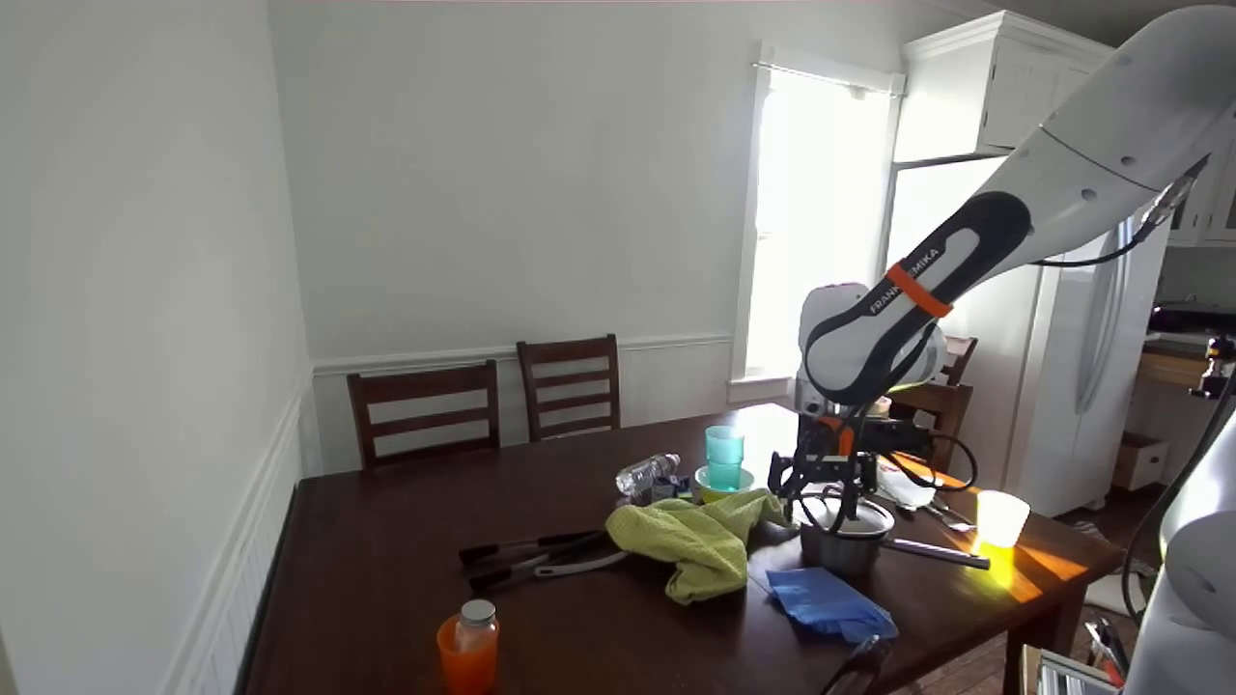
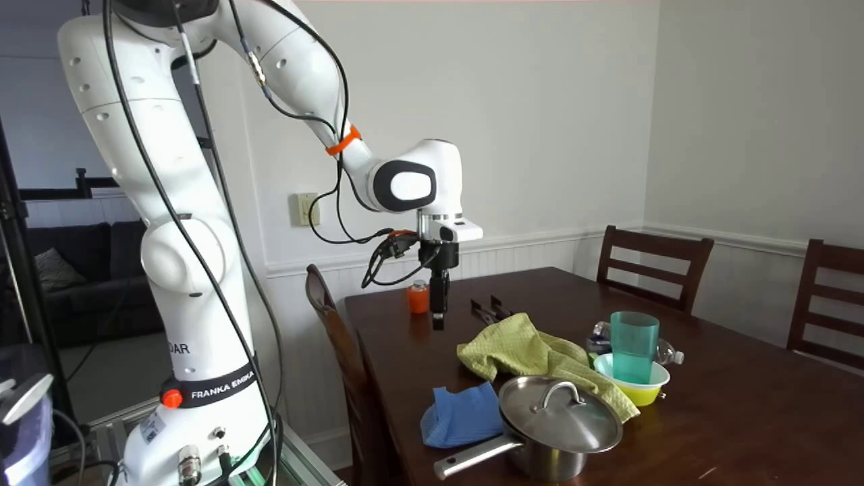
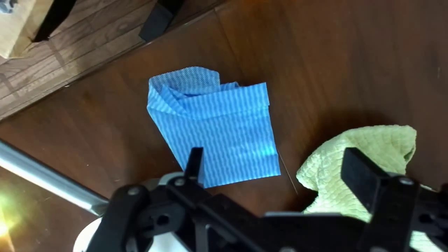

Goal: Put the blue towel on top of the silver lid then use the towel to put the lid on the table.

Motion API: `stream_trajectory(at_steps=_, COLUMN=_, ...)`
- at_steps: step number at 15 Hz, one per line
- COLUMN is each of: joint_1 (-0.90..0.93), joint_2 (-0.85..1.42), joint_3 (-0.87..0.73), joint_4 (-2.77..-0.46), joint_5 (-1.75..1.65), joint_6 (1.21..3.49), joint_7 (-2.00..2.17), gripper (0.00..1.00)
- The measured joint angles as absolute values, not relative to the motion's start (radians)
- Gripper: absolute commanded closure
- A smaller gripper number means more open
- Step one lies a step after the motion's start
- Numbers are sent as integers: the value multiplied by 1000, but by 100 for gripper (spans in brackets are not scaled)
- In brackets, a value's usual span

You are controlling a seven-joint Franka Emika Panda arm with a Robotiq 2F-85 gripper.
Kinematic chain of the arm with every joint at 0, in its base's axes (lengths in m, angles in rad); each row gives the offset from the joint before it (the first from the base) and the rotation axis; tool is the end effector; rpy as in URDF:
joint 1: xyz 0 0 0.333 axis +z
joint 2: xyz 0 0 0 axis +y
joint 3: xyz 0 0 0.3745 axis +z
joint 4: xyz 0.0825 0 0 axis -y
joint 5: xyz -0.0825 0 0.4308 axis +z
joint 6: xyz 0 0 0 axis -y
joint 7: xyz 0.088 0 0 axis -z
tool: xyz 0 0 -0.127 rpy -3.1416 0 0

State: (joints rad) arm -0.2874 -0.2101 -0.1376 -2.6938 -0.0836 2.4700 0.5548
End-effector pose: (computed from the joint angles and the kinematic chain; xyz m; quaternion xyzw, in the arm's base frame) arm 0.3809 -0.1708 0.2970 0.8980 -0.4398 -0.0066 0.0119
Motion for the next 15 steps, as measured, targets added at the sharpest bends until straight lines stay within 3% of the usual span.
stream_trajectory(at_steps=7, joint_1=-278, joint_2=-174, joint_3=-137, joint_4=-2707, joint_5=-65, joint_6=2521, joint_7=576, gripper=0)
stream_trajectory(at_steps=15, joint_1=-298, joint_2=-46, joint_3=-153, joint_4=-2705, joint_5=-76, joint_6=2604, joint_7=934, gripper=0)
